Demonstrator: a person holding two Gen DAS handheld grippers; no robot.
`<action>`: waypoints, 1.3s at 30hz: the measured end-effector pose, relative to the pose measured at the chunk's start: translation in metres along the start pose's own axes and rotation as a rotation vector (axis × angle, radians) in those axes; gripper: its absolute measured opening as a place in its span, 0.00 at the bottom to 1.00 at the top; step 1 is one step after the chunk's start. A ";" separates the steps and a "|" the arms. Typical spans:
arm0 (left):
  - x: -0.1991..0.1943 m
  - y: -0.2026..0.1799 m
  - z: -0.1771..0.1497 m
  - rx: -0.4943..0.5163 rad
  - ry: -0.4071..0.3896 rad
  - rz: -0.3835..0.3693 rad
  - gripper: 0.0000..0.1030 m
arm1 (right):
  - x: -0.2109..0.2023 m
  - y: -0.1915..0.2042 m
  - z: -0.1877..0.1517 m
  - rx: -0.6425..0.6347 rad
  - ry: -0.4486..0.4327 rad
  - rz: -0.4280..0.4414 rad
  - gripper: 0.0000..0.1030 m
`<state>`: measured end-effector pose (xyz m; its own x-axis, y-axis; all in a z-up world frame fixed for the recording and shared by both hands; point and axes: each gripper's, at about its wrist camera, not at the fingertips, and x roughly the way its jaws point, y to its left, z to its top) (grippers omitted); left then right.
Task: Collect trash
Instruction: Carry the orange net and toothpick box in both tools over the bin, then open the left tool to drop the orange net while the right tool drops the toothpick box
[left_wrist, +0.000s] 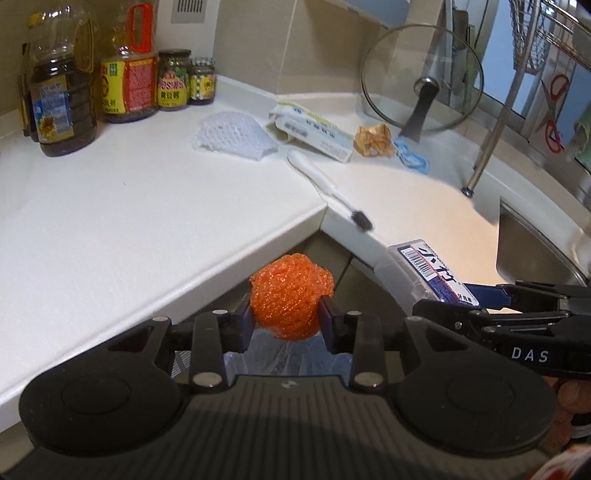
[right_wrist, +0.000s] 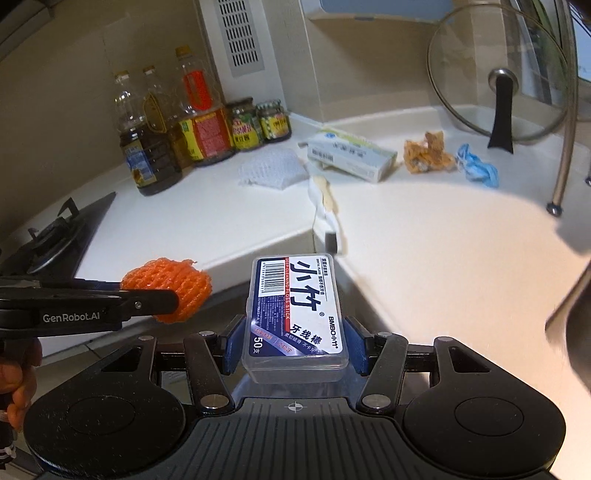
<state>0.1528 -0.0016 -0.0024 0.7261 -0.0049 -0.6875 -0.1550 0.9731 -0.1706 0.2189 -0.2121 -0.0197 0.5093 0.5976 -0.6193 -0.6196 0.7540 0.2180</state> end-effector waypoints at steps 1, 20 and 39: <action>0.003 0.001 -0.005 0.013 0.012 0.001 0.32 | 0.002 0.003 -0.005 -0.001 0.012 -0.010 0.54; 0.088 0.025 -0.081 0.027 0.241 -0.047 0.32 | 0.059 -0.006 -0.074 0.070 0.183 -0.094 0.54; 0.161 0.038 -0.108 -0.016 0.333 -0.014 0.32 | 0.126 -0.033 -0.109 0.107 0.287 -0.114 0.54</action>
<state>0.1919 0.0093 -0.1959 0.4700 -0.0962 -0.8774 -0.1592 0.9685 -0.1914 0.2380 -0.1915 -0.1873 0.3732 0.4181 -0.8282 -0.4947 0.8449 0.2036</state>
